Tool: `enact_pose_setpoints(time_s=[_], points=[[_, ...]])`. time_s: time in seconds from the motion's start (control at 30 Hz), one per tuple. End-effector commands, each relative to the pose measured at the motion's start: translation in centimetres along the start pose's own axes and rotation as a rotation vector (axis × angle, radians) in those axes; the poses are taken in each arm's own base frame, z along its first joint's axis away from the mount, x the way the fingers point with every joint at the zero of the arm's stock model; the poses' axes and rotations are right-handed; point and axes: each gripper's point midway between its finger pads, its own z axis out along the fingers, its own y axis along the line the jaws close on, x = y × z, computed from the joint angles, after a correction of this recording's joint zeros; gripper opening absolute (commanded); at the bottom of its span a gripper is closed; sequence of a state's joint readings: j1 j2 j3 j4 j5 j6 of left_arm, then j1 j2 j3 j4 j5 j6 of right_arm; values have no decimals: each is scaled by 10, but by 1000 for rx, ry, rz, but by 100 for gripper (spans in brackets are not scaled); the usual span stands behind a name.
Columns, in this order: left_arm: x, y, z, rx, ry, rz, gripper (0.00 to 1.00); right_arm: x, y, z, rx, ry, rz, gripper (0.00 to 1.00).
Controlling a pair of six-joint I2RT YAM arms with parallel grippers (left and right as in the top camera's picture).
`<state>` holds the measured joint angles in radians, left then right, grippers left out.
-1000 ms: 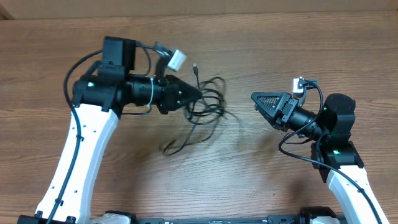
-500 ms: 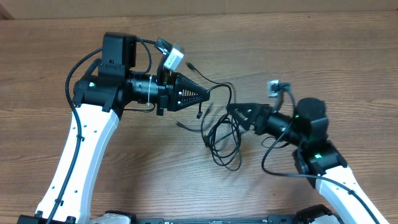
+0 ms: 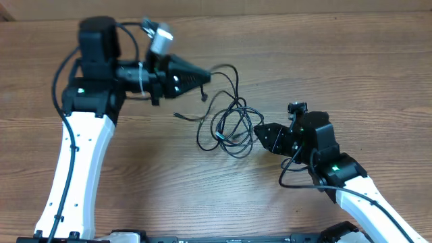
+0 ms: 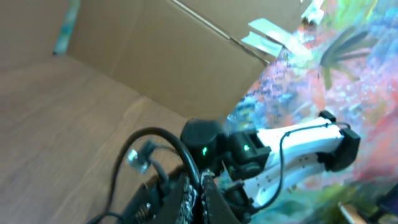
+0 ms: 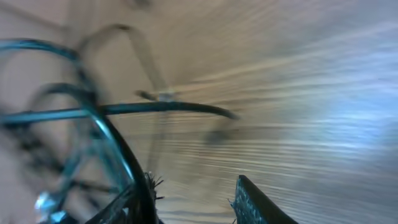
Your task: Untangle cables
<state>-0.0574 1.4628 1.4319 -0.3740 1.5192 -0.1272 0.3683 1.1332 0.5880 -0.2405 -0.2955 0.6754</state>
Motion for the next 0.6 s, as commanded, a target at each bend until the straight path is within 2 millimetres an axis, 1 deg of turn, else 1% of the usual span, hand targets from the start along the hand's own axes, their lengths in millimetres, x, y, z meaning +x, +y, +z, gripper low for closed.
enact_pose_setpoints(time_s=[0.0, 0.03, 0.1, 0.13, 0.2, 0.23, 0.3, 0.33, 0.4, 0.47, 0.5, 0.53, 0.57], points=[[-21, -19, -10, 33, -4, -141, 4, -10, -34, 5, 171, -71, 64, 40], [-27, -21, -12, 28, -7, -124, 4, -10, -54, 3, 268, -101, 128, 41], [-34, -23, -14, 21, -11, -106, 4, -12, -79, -6, 387, -147, 207, 42], [-38, -24, -16, 15, -14, -103, 4, -12, -89, -10, 430, -164, 239, 43], [-46, -23, -21, -10, -33, -104, 4, -14, -107, -19, 485, -175, 301, 46], [-53, -20, -29, -42, -57, -99, 4, -15, -113, -22, 482, -160, 330, 49], [-57, -14, -33, -74, -87, -125, 4, -18, -117, -26, 458, -154, 376, 53], [-59, -8, -35, -97, -110, -148, 4, -23, -111, -28, 401, -145, 377, 59], [-62, 2, -36, -138, -148, -189, 4, -32, -87, -28, 262, -112, 314, 67], [-64, 14, -39, -193, -193, -240, 4, -38, -63, -31, 153, -99, 260, 73], [-65, 27, -42, -247, -232, -300, 4, -43, -46, -34, 80, -95, 211, 75], [-63, 38, -45, -293, -261, -350, 4, -47, -33, -39, 32, -99, 185, 78], [-54, 64, -52, -415, -314, -456, 4, -52, -19, -47, -12, -115, 165, 79]])
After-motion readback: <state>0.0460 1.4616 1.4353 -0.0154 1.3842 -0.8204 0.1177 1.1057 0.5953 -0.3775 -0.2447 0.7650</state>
